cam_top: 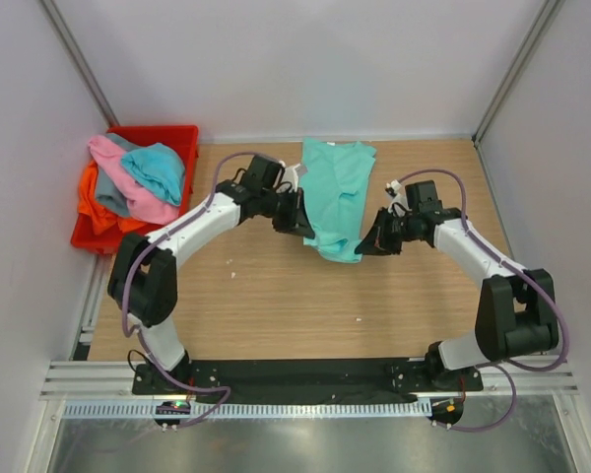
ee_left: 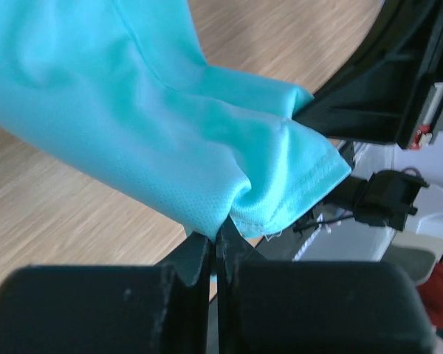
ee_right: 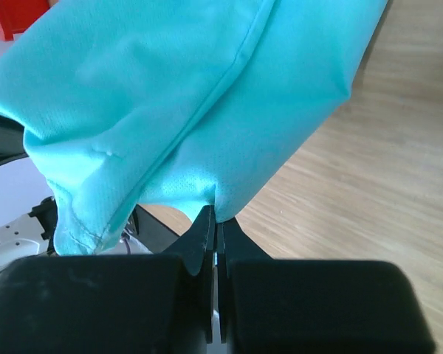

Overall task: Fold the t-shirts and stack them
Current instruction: Fold the tshirt

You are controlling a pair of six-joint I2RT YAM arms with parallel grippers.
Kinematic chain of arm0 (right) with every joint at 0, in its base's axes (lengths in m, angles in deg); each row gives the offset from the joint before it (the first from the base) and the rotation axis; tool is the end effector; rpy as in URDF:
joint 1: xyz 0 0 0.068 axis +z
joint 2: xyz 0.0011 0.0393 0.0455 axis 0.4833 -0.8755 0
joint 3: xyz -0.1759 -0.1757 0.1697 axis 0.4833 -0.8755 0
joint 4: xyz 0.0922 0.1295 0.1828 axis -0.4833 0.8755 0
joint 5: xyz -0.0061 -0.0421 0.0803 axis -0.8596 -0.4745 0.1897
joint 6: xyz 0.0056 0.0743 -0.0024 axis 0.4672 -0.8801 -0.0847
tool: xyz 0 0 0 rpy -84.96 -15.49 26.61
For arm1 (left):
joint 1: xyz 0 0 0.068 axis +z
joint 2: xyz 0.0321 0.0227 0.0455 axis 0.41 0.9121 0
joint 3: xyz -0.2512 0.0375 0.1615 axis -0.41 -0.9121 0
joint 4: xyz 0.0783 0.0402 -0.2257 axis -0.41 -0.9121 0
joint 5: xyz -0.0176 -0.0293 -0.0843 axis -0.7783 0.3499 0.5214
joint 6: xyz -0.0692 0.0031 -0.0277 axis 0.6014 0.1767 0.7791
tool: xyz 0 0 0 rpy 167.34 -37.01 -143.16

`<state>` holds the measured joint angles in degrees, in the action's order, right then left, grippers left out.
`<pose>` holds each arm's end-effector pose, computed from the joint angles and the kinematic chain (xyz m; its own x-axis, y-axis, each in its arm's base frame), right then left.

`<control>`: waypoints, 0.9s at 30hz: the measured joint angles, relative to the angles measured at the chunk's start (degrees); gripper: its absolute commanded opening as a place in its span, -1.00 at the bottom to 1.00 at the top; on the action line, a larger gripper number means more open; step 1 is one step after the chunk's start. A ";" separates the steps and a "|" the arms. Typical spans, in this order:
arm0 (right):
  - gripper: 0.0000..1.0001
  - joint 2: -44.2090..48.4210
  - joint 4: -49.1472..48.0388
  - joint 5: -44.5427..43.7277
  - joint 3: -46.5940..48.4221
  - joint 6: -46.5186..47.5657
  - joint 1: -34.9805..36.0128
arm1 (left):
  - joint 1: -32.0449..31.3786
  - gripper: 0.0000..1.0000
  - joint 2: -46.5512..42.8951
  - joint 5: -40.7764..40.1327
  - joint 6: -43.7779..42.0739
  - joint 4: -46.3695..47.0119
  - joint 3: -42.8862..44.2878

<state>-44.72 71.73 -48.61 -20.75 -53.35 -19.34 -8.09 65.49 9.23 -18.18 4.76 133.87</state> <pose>0.2512 0.0800 0.2421 -0.9472 0.2087 -0.2434 -0.0172 0.7250 0.6885 0.3025 -0.2320 0.2765 -0.9341 0.0701 -0.3502 0.3103 0.6447 -0.6986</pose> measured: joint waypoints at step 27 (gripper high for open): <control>-0.98 -29.31 -14.14 1.60 24.15 -0.46 -5.27 | 9.66 -1.00 38.07 2.51 -12.11 -17.25 48.17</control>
<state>-74.03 57.58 -47.01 3.41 -53.81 -24.61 1.57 103.57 11.75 -30.29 -12.49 182.05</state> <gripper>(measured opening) 0.034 0.008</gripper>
